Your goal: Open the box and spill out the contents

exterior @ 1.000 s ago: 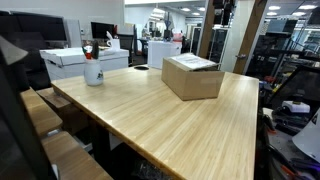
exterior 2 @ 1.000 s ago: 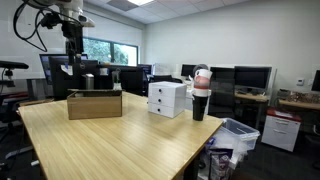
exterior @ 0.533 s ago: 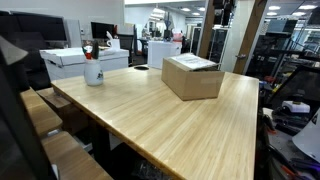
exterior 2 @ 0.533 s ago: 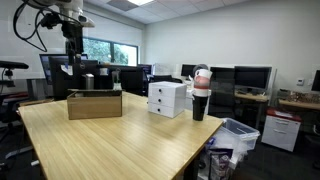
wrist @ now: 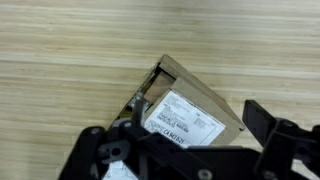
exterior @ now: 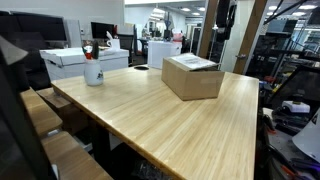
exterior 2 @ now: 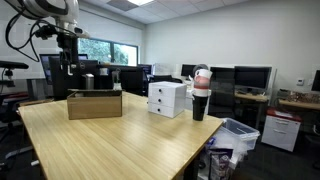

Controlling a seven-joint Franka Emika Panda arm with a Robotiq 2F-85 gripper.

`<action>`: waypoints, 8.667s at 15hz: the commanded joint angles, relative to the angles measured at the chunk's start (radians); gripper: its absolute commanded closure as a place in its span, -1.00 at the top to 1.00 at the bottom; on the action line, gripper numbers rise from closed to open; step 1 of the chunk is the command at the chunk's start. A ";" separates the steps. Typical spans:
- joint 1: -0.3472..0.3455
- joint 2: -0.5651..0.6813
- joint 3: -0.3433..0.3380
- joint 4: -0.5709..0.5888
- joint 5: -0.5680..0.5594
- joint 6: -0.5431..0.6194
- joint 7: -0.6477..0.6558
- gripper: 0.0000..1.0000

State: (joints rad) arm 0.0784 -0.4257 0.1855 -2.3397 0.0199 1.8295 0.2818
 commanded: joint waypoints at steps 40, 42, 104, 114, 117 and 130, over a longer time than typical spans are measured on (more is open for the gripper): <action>0.024 -0.039 -0.117 -0.268 0.249 0.388 -0.168 1.00; 0.026 -0.030 -0.117 -0.268 0.256 0.396 -0.170 1.00; -0.070 -0.039 -0.137 -0.198 0.302 0.523 0.113 0.97; -0.019 0.004 -0.223 -0.244 0.548 0.609 -0.024 1.00; 0.006 0.027 -0.210 -0.252 0.593 0.622 -0.044 1.00; 0.046 0.103 -0.170 -0.252 0.690 0.635 -0.088 1.00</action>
State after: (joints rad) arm 0.1230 -0.3335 0.0102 -2.5845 0.6612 2.4391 0.2456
